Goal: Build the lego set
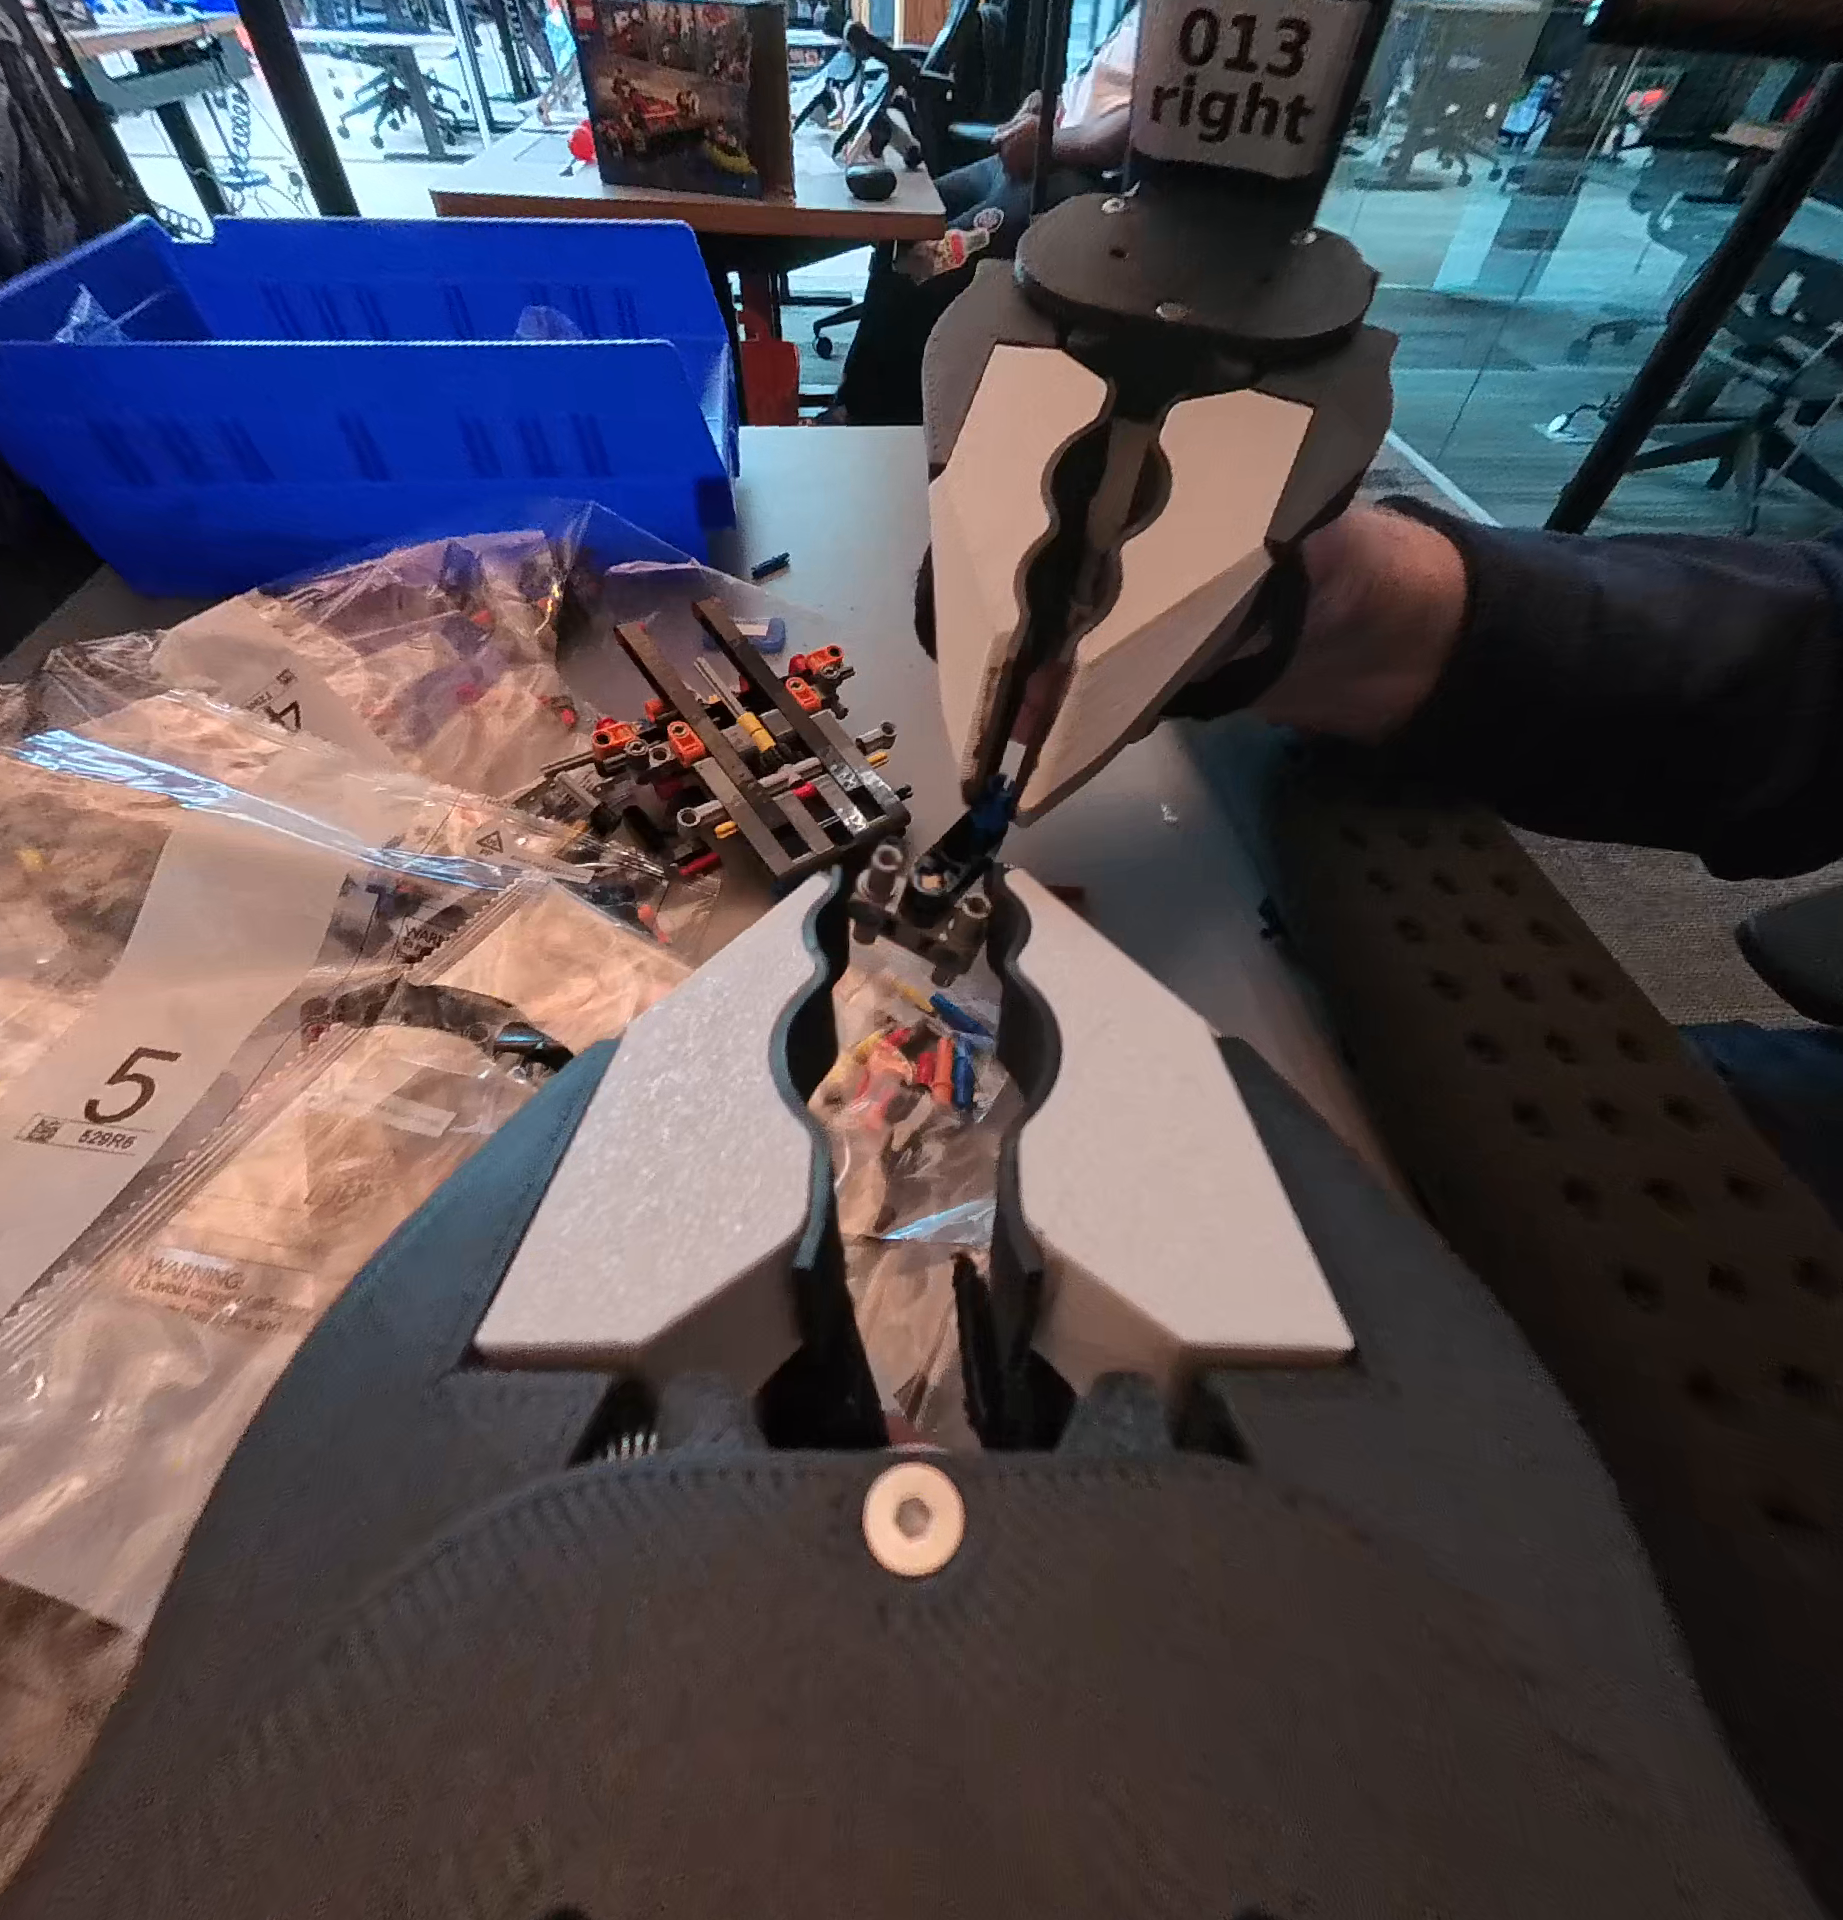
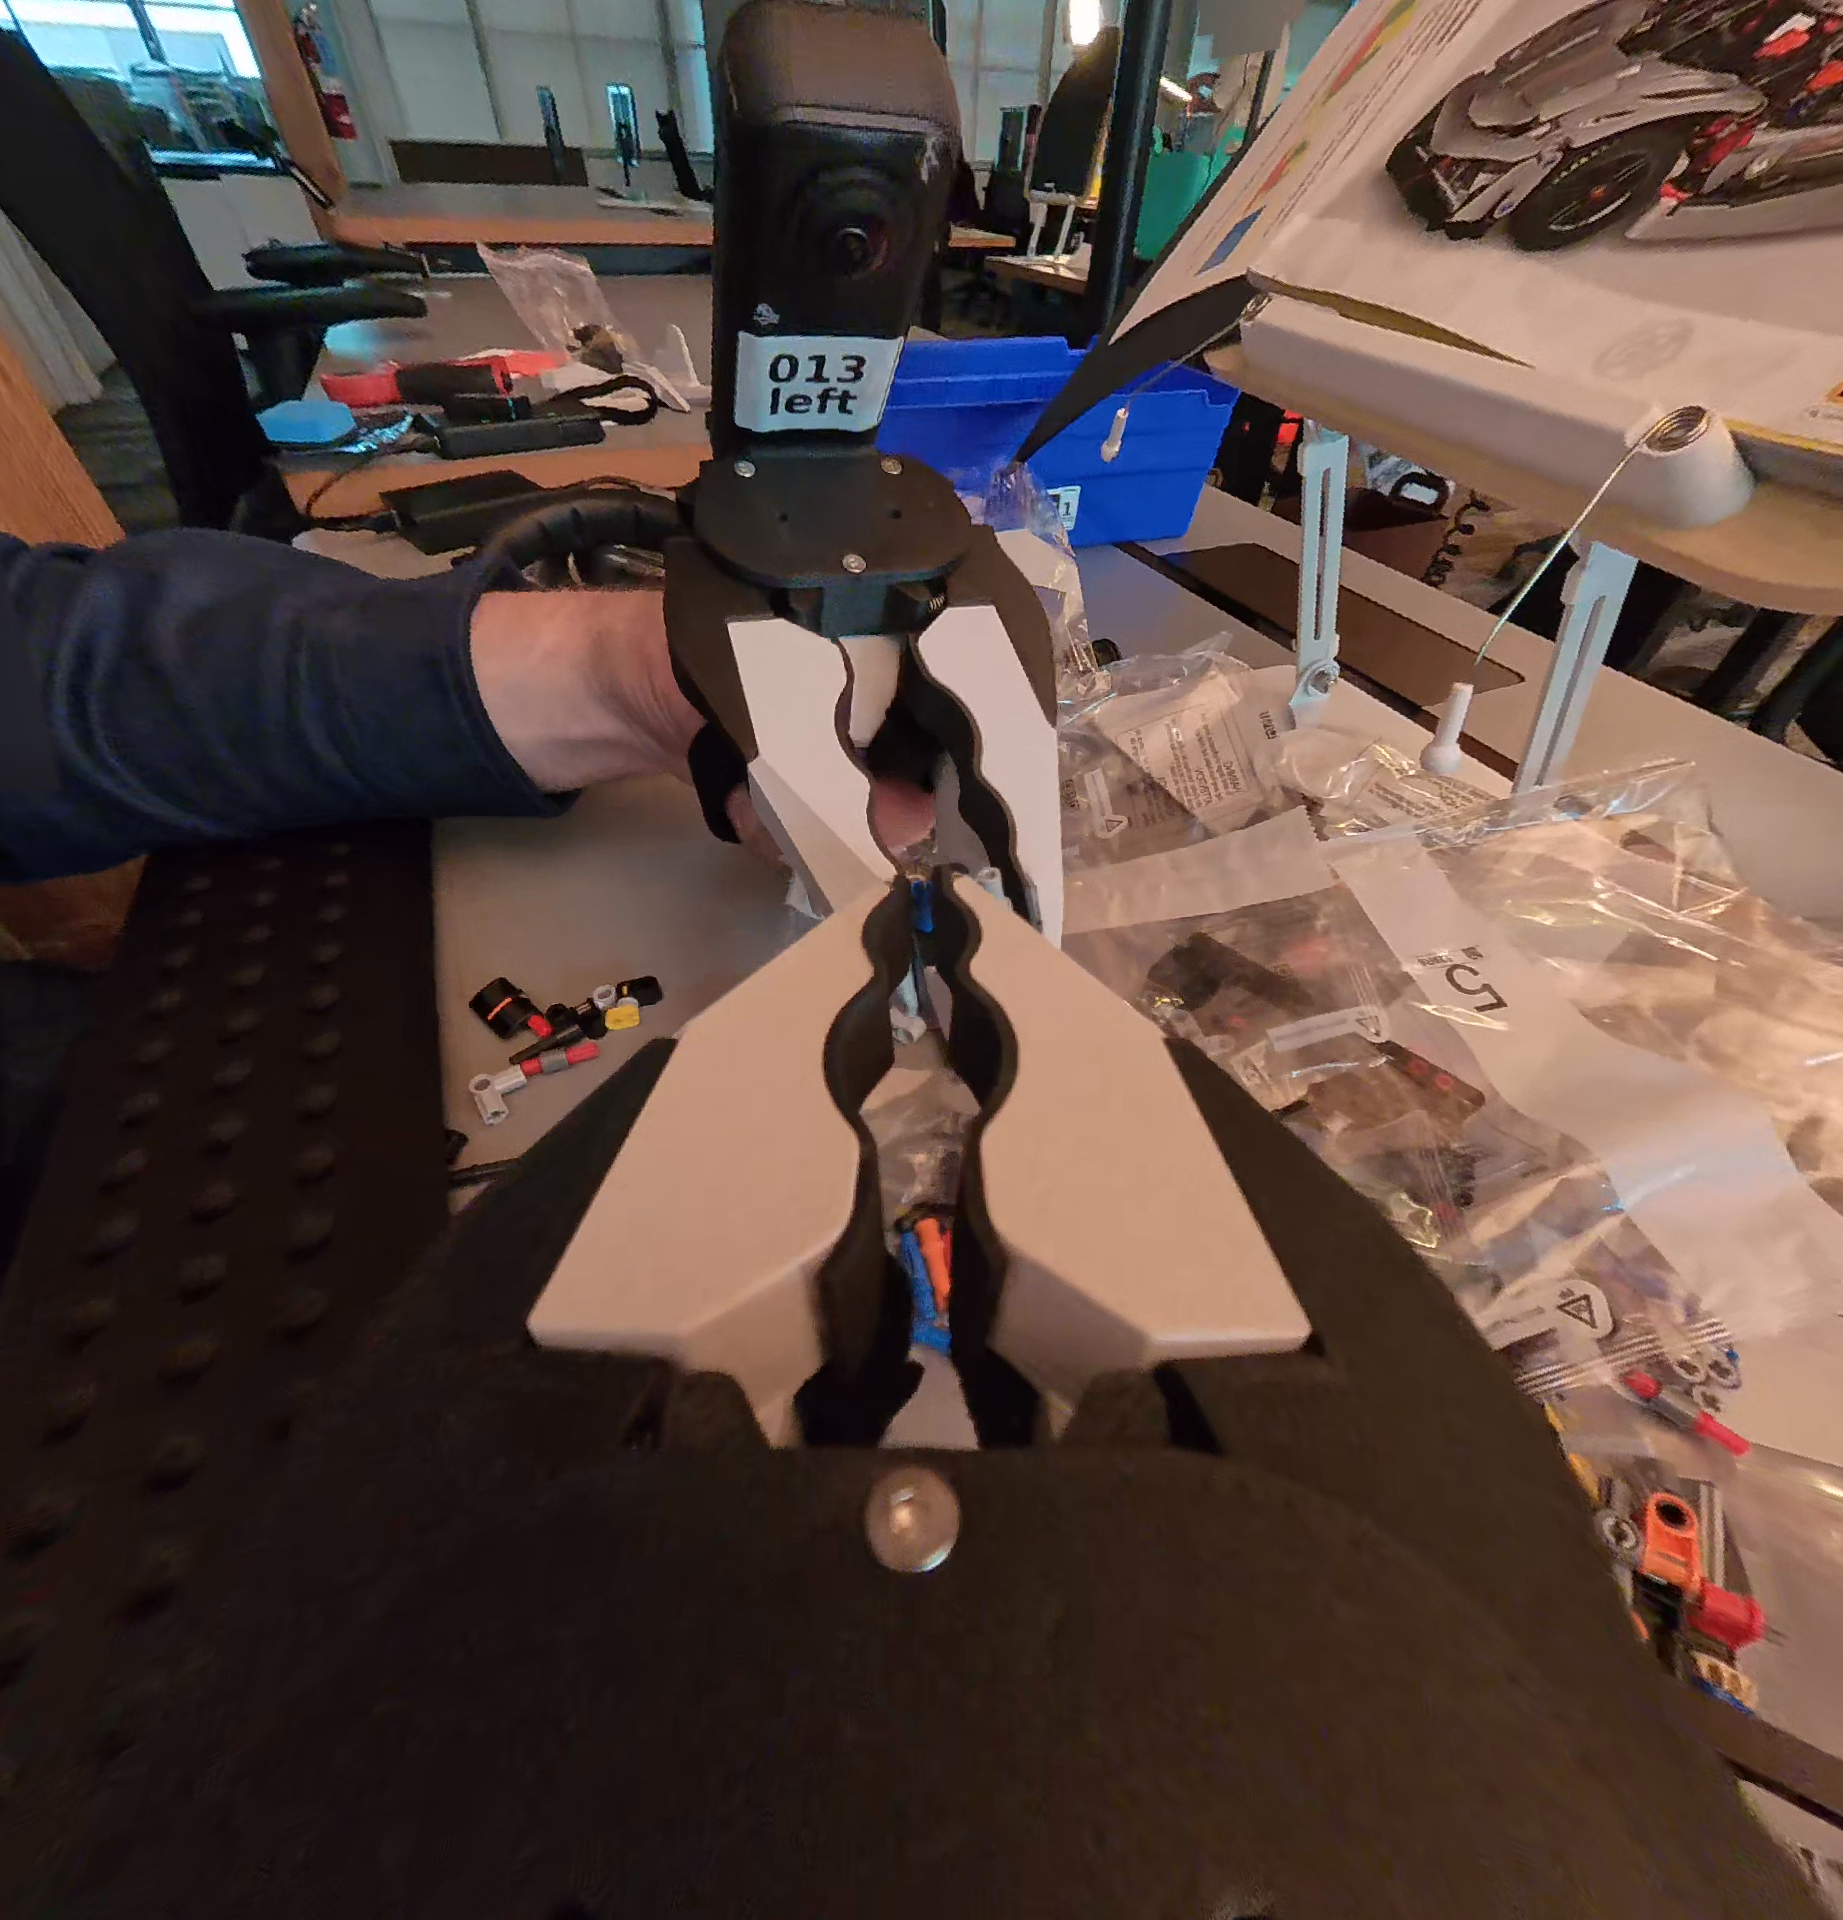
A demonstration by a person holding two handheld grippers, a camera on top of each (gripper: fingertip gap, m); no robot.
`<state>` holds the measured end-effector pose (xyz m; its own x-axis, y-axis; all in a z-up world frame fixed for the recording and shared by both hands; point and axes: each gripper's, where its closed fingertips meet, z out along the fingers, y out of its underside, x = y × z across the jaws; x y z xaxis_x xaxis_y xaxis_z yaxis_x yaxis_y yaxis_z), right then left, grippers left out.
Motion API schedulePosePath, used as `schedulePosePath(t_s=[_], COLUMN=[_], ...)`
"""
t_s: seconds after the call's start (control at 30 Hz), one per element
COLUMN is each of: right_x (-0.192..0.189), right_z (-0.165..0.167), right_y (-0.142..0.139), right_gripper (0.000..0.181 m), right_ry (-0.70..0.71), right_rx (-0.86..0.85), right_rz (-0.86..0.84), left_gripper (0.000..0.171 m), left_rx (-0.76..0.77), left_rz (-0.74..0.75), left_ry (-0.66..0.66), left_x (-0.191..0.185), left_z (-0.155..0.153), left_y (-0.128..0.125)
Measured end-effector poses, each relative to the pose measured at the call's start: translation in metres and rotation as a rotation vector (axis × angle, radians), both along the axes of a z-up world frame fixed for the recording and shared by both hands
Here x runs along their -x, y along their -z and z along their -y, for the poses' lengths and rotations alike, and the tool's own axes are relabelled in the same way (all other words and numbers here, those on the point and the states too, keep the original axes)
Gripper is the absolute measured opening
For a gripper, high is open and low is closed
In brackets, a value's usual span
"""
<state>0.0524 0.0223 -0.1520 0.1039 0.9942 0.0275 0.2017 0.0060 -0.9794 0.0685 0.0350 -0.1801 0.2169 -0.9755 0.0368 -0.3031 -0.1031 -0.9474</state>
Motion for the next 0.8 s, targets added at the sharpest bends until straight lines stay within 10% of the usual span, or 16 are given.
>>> schedulePosePath(t_s=[0.8], right_x=[0.008], right_z=[0.002], right_y=[0.001], right_gripper=[0.000], right_ry=[0.085], right_rx=[-0.209], right_rz=[0.104], left_gripper=[0.015], left_rx=[-0.124], left_rz=[-0.202], left_ry=[-0.049], left_x=[-0.003], left_z=[-0.002], left_y=[0.009])
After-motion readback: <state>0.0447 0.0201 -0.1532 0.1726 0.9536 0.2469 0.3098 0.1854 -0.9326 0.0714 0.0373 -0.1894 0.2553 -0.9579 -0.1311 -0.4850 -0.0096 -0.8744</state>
